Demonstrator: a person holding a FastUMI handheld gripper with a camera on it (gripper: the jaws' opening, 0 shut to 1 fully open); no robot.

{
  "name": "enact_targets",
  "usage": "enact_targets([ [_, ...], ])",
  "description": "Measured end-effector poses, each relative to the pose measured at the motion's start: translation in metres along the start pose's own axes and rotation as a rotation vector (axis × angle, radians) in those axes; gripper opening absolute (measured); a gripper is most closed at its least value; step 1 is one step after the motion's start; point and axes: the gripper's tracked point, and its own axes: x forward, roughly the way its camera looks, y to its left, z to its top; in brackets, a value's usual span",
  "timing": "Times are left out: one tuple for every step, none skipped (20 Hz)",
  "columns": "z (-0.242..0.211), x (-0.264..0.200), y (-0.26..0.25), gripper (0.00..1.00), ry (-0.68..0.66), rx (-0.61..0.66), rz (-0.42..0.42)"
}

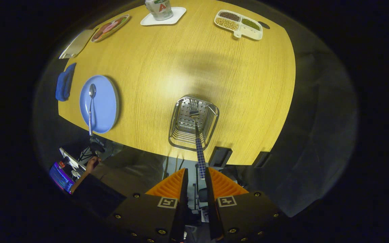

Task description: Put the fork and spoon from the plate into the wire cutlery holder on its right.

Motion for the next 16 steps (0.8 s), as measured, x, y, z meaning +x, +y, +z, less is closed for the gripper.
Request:
enact_targets([
  [-0.002,-0.004,0.013,0.28,-0.023,-0.007,0.009],
  [-0.006,-0.008,0.026,0.28,-0.041,-0.014,0.021],
  [-0.011,-0.011,0.038,0.28,-0.056,-0.027,0.028],
  [-0.015,-0.014,0.05,0.29,-0.066,-0.04,0.035],
  [-0.017,-0.015,0.061,0.29,-0.073,-0.052,0.045],
  [-0.021,-0.012,0.07,0.28,-0.074,-0.064,0.052],
  [-0.021,-0.007,0.078,0.28,-0.072,-0.077,0.043],
  [-0.021,-0.004,0.084,0.28,-0.072,-0.099,0.032],
  [-0.019,0.0,0.093,0.28,-0.076,-0.109,0.031],
  [-0.016,0.004,0.104,0.29,-0.085,-0.115,0.035],
  [-0.009,0.008,0.111,0.29,-0.093,-0.124,0.033],
  [-0.005,0.011,0.12,0.28,-0.104,-0.136,0.03],
  [0.0,0.013,0.131,0.28,-0.113,-0.15,0.03],
  [0.003,0.016,0.142,0.29,-0.122,-0.166,0.031],
  [0.007,0.017,0.156,0.29,-0.13,-0.18,0.048],
  [0.009,0.02,0.171,0.29,-0.134,-0.189,0.063],
])
